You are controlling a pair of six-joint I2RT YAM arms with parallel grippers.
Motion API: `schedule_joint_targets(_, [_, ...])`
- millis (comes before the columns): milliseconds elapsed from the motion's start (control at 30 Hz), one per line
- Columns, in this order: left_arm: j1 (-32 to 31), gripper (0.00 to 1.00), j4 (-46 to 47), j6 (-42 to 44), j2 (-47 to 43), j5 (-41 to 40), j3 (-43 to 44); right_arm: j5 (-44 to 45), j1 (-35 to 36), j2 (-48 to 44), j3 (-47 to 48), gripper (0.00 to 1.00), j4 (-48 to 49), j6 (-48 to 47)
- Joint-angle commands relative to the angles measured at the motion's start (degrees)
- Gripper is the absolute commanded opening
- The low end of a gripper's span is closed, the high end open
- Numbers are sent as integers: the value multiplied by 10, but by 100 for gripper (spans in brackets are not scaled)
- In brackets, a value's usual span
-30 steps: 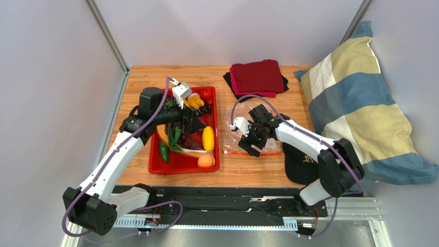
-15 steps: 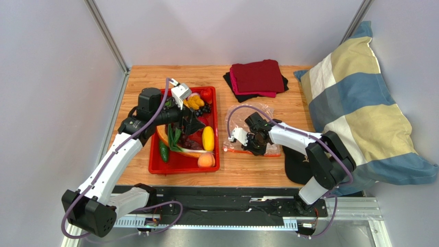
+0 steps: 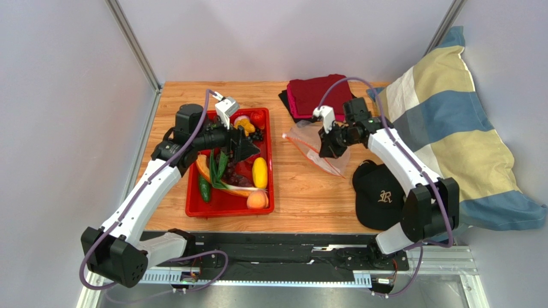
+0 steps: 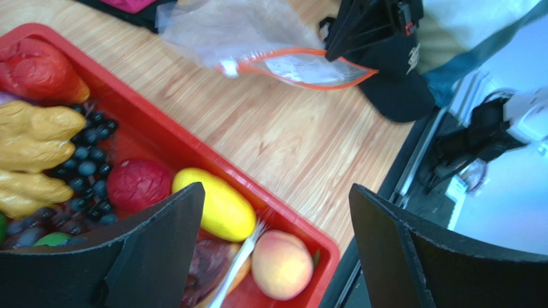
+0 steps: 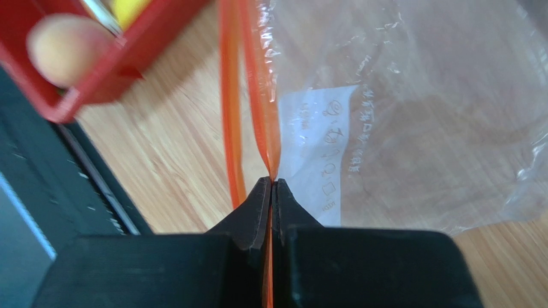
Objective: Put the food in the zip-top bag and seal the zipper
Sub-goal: Pick up the zipper food storage bag at the center of the board, then open the zipper of the food storage bag.
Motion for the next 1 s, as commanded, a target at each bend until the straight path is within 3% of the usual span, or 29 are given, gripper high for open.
schedule_joint_targets(0, [1,88,88,-90,17,30,32,-160,-20,-22,51,0,-10,131])
schedule_joint_targets(200, [-7,88,125,-175,33,-15,29,-176,-24,-67,22,0,143,338])
schedule_joint_targets(400, [-75,91,99,-179,78,-124,75,-175,-21,-76,-17,0,248,465])
schedule_joint_targets(700, [-139,88,111,-220,171,-169,123,-168,1,-62,-6,0,264,485])
schedule_joint_targets(967, [-151,84,102,-248,219,-198,136,-148,19,-54,5,0,260,480])
